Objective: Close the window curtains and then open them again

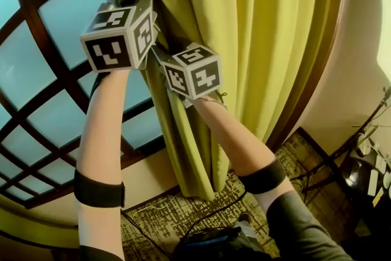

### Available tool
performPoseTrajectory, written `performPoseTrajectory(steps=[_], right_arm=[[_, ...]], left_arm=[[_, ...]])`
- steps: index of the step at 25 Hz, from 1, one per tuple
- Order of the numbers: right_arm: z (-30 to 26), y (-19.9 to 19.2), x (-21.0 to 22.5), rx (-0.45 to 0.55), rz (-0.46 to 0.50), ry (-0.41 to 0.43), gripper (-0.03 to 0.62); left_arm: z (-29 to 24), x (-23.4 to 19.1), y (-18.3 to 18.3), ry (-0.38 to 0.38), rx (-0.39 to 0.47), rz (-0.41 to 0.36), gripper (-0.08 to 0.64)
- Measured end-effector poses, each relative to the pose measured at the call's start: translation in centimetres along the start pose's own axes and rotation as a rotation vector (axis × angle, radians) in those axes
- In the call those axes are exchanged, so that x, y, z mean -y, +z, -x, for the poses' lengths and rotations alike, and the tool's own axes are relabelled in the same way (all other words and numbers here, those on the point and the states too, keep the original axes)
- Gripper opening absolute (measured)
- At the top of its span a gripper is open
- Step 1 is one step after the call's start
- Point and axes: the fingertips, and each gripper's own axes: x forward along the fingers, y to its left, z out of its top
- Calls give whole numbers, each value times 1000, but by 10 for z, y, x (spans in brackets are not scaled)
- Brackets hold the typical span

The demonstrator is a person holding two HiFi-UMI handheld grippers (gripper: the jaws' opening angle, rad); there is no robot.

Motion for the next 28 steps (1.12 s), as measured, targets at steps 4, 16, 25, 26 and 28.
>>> performPoseTrajectory(steps=[4,16,25,26,28], right_arm=[[16,8,36,6,8,-20,29],[67,-3,161,-27,-9,-118,28],[139,-9,266,-35,-18,-222,28],[142,-8,269,-36,-8,-220,28],[143,-7,267,-41,12,-202,28]], left_arm=[[-29,28,7,-26,13,-11,2],[-132,153,-7,-189,-39,-57,2],[-195,222,-2,-214,1,49,2],[-196,227,0,-218,7,52,2],[-195,228,1,-208,12,56,2]])
